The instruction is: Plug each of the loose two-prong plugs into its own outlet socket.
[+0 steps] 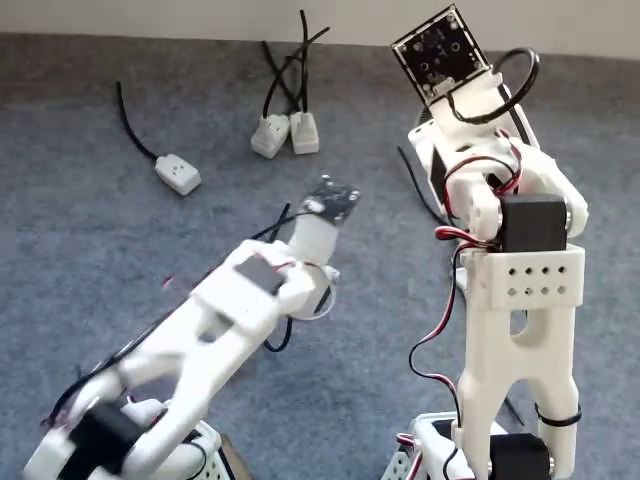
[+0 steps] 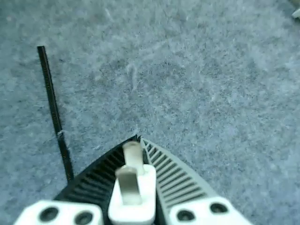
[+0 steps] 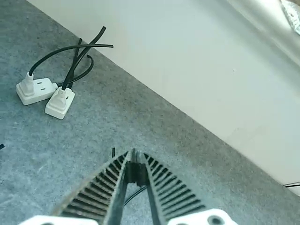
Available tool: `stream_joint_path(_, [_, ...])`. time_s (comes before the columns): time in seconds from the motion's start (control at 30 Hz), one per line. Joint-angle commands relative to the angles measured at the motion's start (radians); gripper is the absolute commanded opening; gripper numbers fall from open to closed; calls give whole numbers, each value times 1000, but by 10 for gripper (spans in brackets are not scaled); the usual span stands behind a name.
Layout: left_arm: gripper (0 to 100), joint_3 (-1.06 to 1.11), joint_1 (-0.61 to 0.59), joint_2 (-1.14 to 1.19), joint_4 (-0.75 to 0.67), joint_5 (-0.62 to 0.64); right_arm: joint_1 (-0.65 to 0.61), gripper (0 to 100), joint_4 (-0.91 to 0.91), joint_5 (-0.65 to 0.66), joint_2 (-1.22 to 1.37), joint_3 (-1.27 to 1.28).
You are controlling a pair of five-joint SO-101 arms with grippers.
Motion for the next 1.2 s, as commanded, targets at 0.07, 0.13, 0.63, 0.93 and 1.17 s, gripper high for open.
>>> stream_joint_path(0.07, [27,-197,5,266,63,-43,5,8,2,9,-38,-44])
stream_joint_path(0.13, [75,-251,5,317,121,-55,4,8,2,9,-38,-44])
stream_joint_path(0.63, [109,-547,5,467,270,-52,-10,8,4,14,-35,-44])
stream_joint_path(0.93, [176,-581,-59,470,270,-195,-27,8,22,17,-38,-44])
stream_joint_path(1.17, [208,-552,4,472,152,-201,111,8,16,17,-35,-53])
